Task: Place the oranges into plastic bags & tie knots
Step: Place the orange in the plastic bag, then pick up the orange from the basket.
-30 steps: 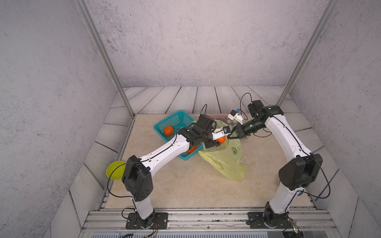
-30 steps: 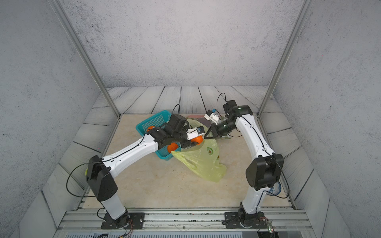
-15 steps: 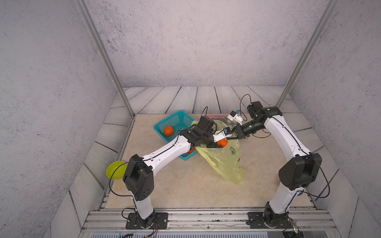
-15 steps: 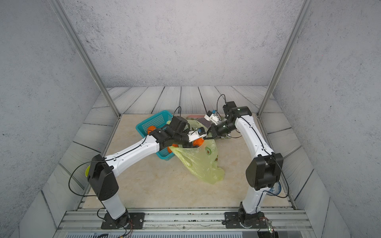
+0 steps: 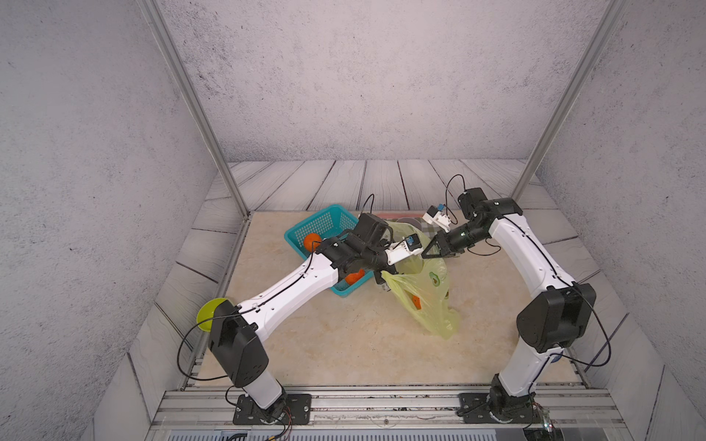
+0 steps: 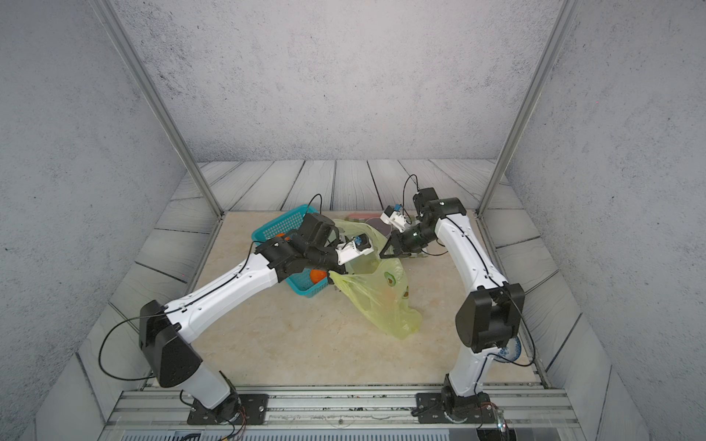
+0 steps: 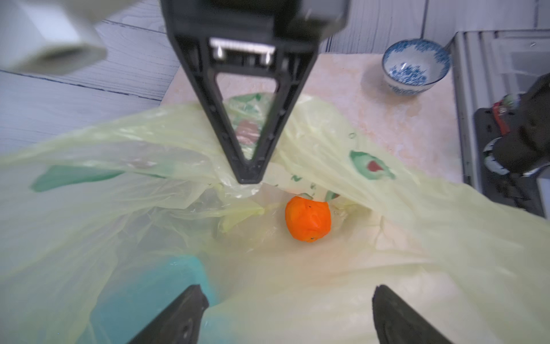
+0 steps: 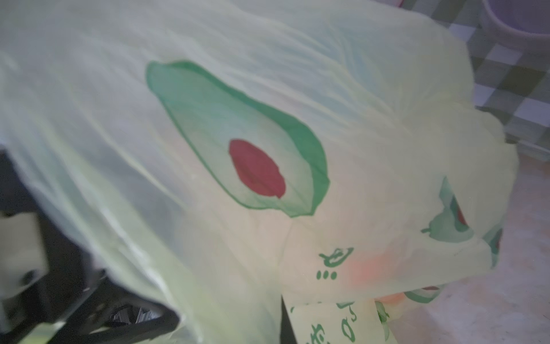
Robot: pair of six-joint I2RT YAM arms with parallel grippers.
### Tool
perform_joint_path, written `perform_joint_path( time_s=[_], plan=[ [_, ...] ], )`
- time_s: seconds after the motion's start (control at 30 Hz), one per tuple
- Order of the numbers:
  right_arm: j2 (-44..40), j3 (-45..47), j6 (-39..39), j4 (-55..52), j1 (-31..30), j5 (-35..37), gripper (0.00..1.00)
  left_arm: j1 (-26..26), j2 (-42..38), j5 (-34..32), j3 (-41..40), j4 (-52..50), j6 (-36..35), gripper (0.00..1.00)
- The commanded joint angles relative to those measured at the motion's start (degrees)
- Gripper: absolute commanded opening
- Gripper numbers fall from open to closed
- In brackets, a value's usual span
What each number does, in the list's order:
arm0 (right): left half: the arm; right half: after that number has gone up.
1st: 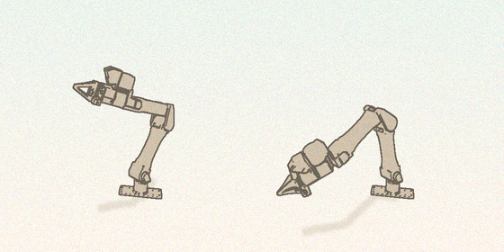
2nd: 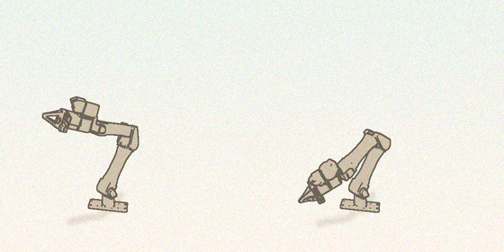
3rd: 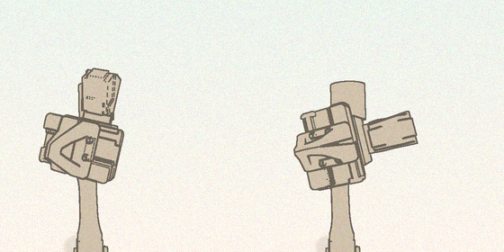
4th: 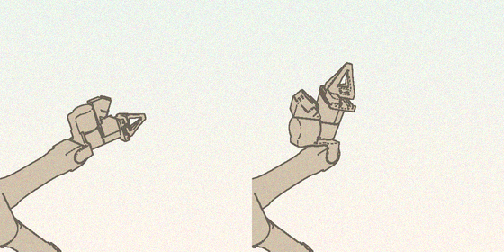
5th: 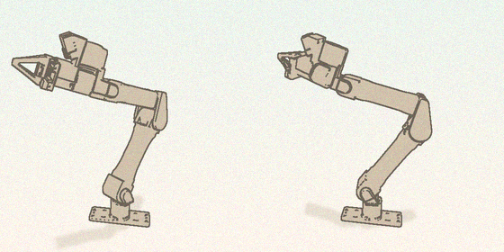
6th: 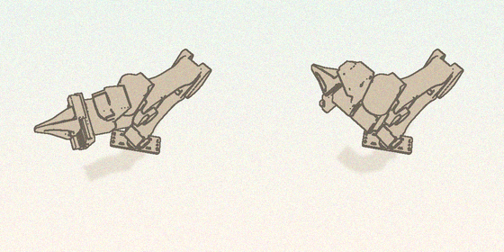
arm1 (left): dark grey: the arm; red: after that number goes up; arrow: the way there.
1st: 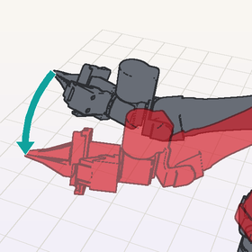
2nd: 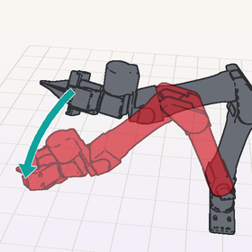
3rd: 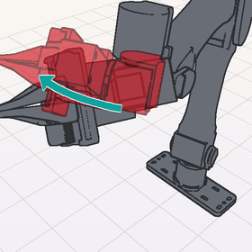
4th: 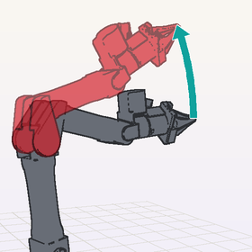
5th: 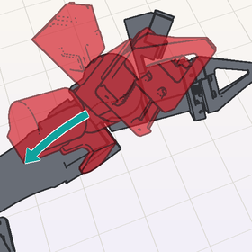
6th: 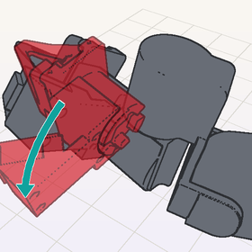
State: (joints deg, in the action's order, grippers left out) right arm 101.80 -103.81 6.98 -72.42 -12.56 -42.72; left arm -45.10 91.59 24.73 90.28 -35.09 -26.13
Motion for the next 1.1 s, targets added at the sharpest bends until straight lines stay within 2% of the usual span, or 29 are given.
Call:
perform_joint_path(
  time_s=[0.0,0.07,0.2,0.37,0.47,0.53,0.67,0.83,1.07],
  plan=[
    [2.5,0.3,-0.7,0.8,0.2,5.0,0.04,0.4,-4.9,8.4,6.5,-9.8,2.7,0.9],
    [3.5,-0.3,-0.2,0.2,0.0,5.0,0.04,0.5,-5.1,8.4,10.2,-13.1,4.8,0.9],
    [2.2,0.3,0.3,0.3,0.1,5.7,0.04,2.3,-5.1,4.1,15.8,-15.0,8.9,0.89],
    [0.0,1.2,0.6,0.5,0.0,7.1,0.05,9.0,-6.4,1.6,19.7,-15.0,12.3,0.88],
    [-1.7,2.1,0.6,1.2,0.0,9.6,0.05,16.0,-8.4,1.9,17.0,-14.0,14.5,0.88],
    [-3.1,3.0,0.6,2.1,0.1,11.3,0.05,21.1,-10.1,1.4,12.3,-12.2,15.8,0.87],
    [-5.3,4.6,0.8,3.9,0.0,11.7,0.05,27.9,-10.9,-2.6,3.1,-9.3,15.3,0.86],
    [-7.5,6.5,1.4,6.6,-0.2,11.2,0.05,30.9,-4.6,-7.0,-3.2,-8.5,11.6,0.84],
    [-8.4,8.5,2.1,8.1,-0.2,13.5,0.05,30.8,4.6,-7.8,-2.4,-8.7,7.8,0.83]
  ],
)
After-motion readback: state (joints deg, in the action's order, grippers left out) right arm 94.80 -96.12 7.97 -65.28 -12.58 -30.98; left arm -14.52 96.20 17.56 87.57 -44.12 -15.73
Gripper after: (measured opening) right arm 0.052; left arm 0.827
